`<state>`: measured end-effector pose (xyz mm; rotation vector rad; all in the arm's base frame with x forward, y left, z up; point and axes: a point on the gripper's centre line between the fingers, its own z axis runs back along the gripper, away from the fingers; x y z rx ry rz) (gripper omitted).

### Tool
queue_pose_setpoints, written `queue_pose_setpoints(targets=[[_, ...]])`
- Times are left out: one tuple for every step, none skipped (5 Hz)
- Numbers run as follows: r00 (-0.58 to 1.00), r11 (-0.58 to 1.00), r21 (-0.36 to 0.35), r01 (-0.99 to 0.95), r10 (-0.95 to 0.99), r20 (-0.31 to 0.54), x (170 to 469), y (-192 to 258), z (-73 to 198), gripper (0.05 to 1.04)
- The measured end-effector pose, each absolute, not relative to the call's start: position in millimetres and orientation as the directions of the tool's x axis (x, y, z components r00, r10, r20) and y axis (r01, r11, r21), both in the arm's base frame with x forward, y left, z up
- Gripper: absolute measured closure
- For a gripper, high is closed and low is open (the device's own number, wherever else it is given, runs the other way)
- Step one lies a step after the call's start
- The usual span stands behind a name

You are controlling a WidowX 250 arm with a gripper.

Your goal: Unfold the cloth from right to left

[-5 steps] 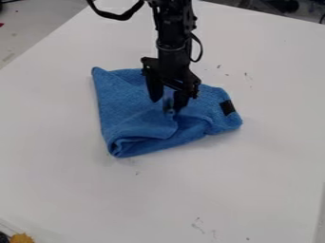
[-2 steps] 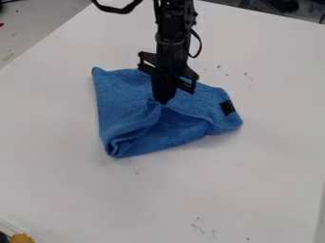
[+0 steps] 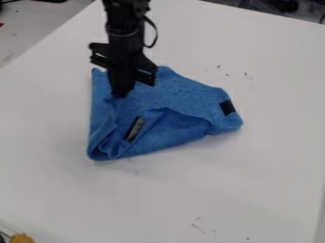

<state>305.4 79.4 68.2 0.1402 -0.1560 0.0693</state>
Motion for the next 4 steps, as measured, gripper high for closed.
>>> queue_pose_setpoints(targets=[[0.965, 0.977, 0.101, -0.189, 0.166, 0.204, 271.7, 110.1, 59.6, 1.021], [0.959, 0.976, 0.067, -0.209, 0.19, 0.212, 252.4, 121.6, 43.3, 1.021], [0.952, 0.97, 0.071, -0.233, 0.212, 0.22, 232.9, 138.0, 31.6, 1.021], [0.94, 0.964, 0.097, -0.247, 0.214, 0.267, 225.8, 150.4, 26.1, 1.021]])
